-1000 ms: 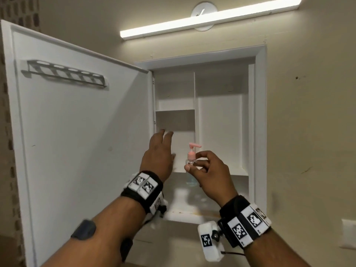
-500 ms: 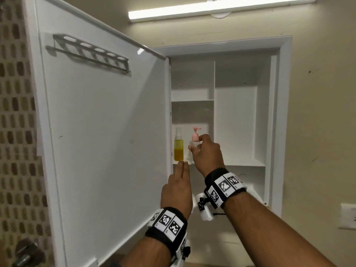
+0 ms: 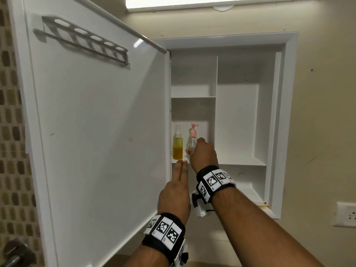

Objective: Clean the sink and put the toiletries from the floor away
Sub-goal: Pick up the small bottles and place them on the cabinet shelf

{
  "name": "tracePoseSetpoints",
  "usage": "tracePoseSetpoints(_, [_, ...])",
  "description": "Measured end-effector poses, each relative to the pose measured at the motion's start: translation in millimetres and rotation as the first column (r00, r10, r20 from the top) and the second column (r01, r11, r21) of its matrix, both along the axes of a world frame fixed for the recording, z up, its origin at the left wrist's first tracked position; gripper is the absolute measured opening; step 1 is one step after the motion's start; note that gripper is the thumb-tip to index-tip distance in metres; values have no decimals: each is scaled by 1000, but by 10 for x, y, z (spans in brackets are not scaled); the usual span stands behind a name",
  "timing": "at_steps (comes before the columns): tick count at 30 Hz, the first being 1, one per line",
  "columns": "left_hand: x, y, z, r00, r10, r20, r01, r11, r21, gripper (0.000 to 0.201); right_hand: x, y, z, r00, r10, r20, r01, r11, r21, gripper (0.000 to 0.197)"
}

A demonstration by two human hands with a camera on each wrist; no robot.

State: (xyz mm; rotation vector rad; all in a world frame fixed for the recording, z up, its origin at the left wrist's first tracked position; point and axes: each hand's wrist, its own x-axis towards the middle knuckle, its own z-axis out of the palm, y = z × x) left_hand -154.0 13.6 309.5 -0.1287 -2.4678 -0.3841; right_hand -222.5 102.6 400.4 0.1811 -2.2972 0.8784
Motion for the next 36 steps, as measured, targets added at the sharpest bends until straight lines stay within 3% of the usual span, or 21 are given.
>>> tracePoseSetpoints(3, [-14,1,-33,1000,10,-5,-10,1000,-6,105,-22,9,-24,1000,15,24,-14,999,-31,40])
tracePoseSetpoints(7, [-51,19,-68,1000,29,-11,-29,999,-20,107,-16,49,-115,998,64,28,-62,997,-54,66])
tracePoseSetpoints(12, [-111,41,-151,996,74,-40,-74,997,-4,104,65,142,-358,960,229,-160,-248,962,-110,52])
tracePoseSetpoints(17, [-3,76,-278,999,0,-54,0,1000,-3,89,230,373,-756,860,451,-239,-496,849,-183,52])
tracePoseSetpoints(21, [289,23,-785,998,-15,65,18,999,-39,74,403,581,-1239,807,527,-265,-581,790,-197,43])
tracePoseSetpoints(24, [607,-9,-1288,996,41,73,-33,994,-104,60,483,632,-1701,808,574,-131,-585,756,-293,32])
tracePoseSetpoints(27, [992,-117,-1865,975,133,180,-114,987,-114,56,606,580,-2209,763,646,1,-604,714,-355,28])
tracePoseSetpoints(30, [1520,-374,-2469,897,240,371,-248,968,-27,54,828,449,-2685,693,712,115,-623,671,-403,30])
tracePoseSetpoints(33, [2209,-683,-3063,754,350,557,-449,892,47,50,1091,255,-3167,498,824,270,-635,559,-533,29])
tracePoseSetpoints(36, [3009,-938,-3589,557,418,717,-651,756,65,47,1382,125,-3617,329,853,406,-565,522,-639,27])
